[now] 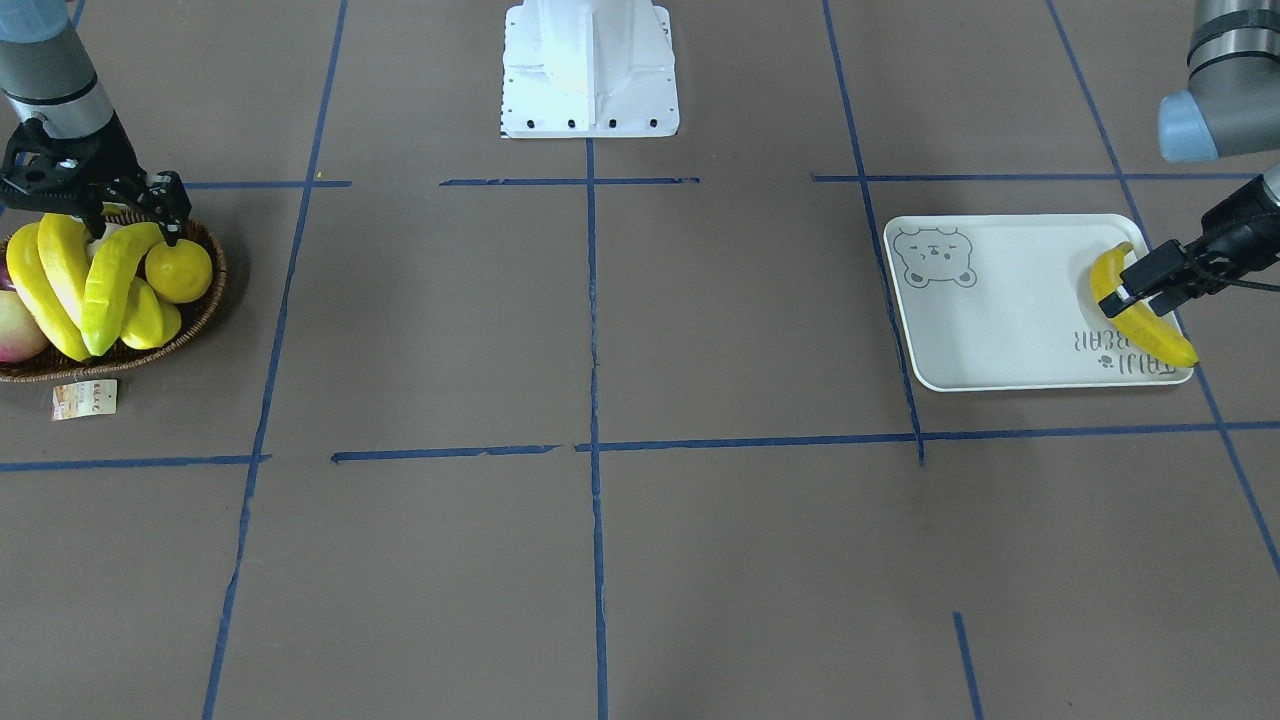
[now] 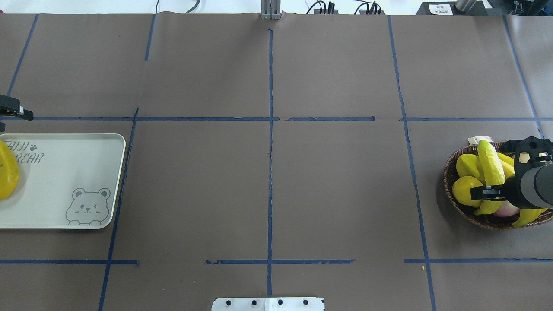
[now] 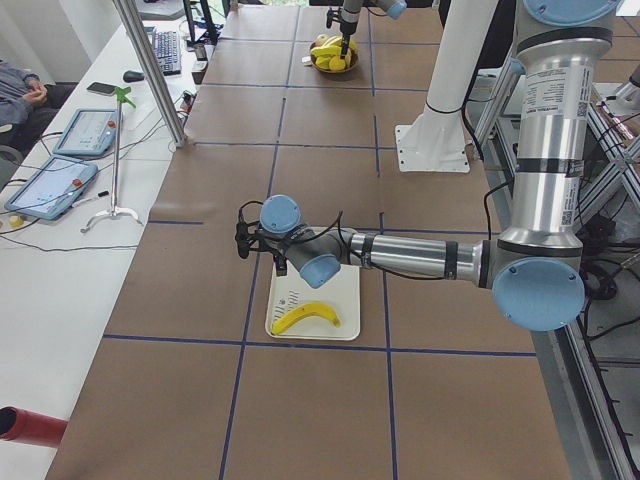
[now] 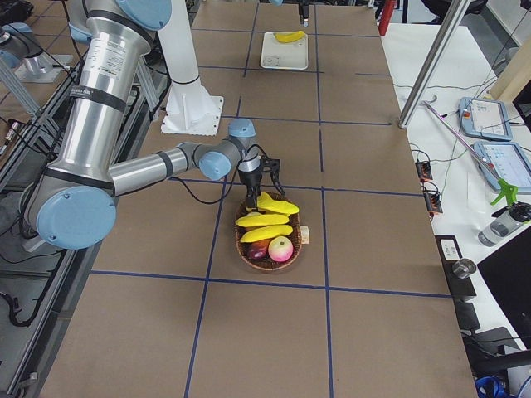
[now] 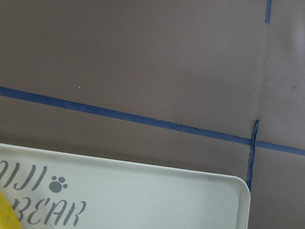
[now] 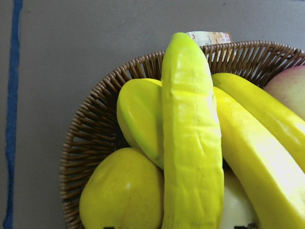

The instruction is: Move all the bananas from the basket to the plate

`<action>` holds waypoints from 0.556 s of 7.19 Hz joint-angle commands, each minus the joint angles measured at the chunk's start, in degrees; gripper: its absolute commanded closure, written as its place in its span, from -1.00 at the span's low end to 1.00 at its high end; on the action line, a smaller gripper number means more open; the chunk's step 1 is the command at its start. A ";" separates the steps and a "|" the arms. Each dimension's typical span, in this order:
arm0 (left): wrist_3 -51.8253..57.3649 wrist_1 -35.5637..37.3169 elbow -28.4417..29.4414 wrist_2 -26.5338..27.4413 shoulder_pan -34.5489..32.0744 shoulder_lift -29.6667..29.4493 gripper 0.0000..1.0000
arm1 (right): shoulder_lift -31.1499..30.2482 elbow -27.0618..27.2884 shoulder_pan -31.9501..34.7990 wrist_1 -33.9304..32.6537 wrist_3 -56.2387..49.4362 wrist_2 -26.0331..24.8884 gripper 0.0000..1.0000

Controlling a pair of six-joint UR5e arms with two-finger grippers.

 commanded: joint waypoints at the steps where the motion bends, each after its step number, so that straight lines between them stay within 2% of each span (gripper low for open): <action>1: 0.00 0.00 0.00 0.00 0.00 0.00 -1.00 | -0.02 -0.73 -0.02 -0.02 -0.22 -0.02 -0.43; 3: 0.00 0.00 0.00 0.00 0.00 0.18 -1.00 | -0.02 -0.91 -0.02 -0.02 -0.22 0.07 -0.12; 4: 0.00 -0.09 -0.26 0.00 0.00 0.27 -1.00 | 0.07 -0.91 -0.02 -0.02 -0.22 0.15 0.21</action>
